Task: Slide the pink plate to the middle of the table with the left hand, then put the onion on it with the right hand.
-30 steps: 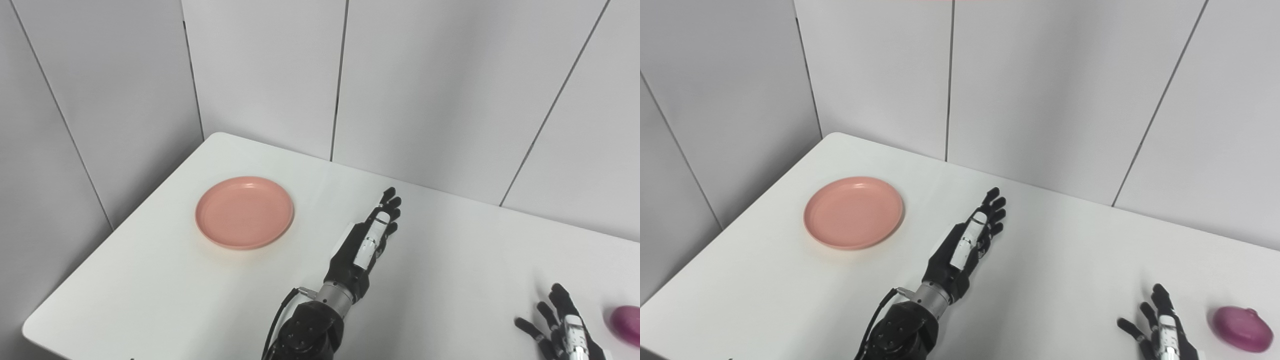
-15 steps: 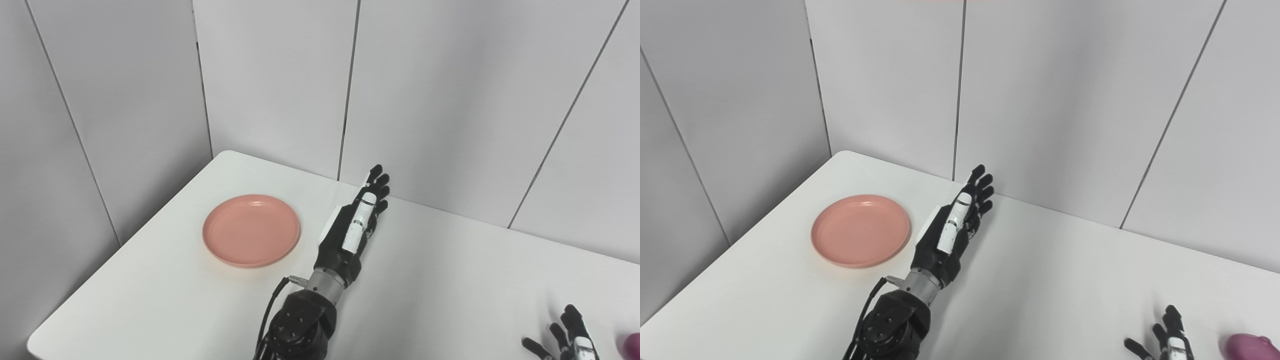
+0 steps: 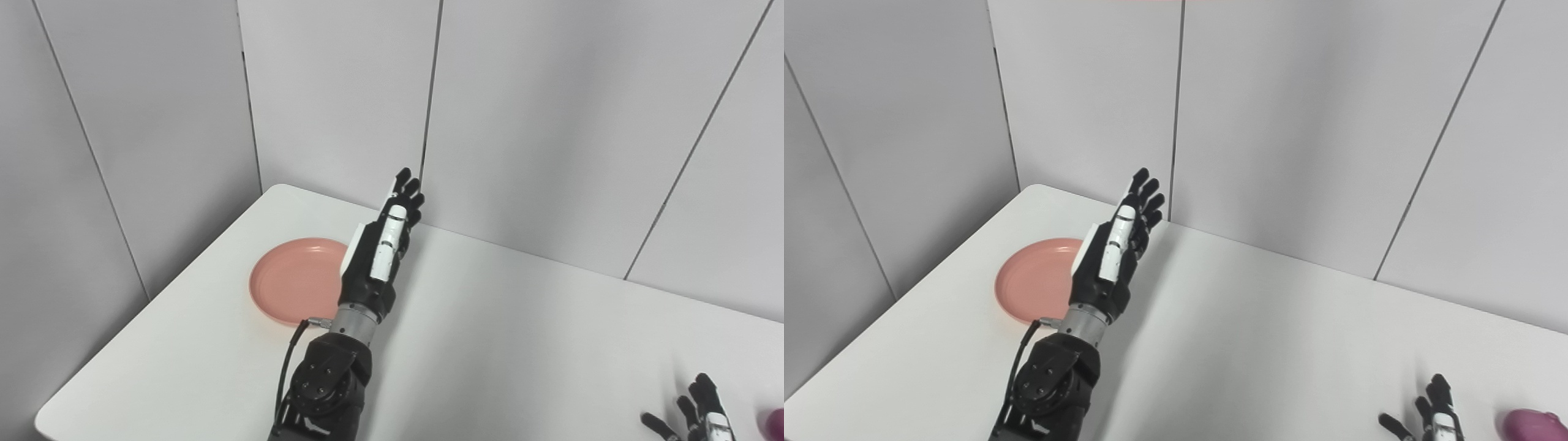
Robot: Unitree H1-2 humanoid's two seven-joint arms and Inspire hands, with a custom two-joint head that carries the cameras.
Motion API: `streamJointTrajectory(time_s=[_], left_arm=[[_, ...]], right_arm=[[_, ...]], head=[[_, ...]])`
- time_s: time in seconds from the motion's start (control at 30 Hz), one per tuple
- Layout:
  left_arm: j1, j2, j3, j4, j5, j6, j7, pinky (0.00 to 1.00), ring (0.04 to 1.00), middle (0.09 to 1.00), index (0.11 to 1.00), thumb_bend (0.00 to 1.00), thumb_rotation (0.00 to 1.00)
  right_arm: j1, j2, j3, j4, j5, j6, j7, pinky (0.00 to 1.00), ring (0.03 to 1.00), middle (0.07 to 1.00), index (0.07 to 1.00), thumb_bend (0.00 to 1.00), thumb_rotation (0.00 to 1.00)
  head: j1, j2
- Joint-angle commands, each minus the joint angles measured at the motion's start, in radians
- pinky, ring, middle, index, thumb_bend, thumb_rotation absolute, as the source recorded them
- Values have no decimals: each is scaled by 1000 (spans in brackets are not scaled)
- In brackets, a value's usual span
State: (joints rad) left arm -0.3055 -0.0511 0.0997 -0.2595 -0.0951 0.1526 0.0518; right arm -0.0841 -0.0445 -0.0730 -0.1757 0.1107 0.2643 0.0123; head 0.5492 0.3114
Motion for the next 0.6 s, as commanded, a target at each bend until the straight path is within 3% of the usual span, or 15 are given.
streamJointTrajectory(time_s=[0.0,0.3,0.57], left_arm=[[-37,16,13,-45,12,-33,16,996,982,992,979,457,1000],[-37,66,65,-66,64,-50,62,966,968,985,975,451,1000],[-42,92,109,-124,101,-4,97,982,978,986,975,453,1000]], right_arm=[[2,-1,3,-8,-2,-6,2,1000,988,1000,981,359,987],[2,-4,0,-4,3,-16,6,1000,984,996,976,371,978],[-4,-12,-8,-4,26,-4,17,1000,988,997,968,372,942]], head=[[2,3],[7,8],[16,9]])
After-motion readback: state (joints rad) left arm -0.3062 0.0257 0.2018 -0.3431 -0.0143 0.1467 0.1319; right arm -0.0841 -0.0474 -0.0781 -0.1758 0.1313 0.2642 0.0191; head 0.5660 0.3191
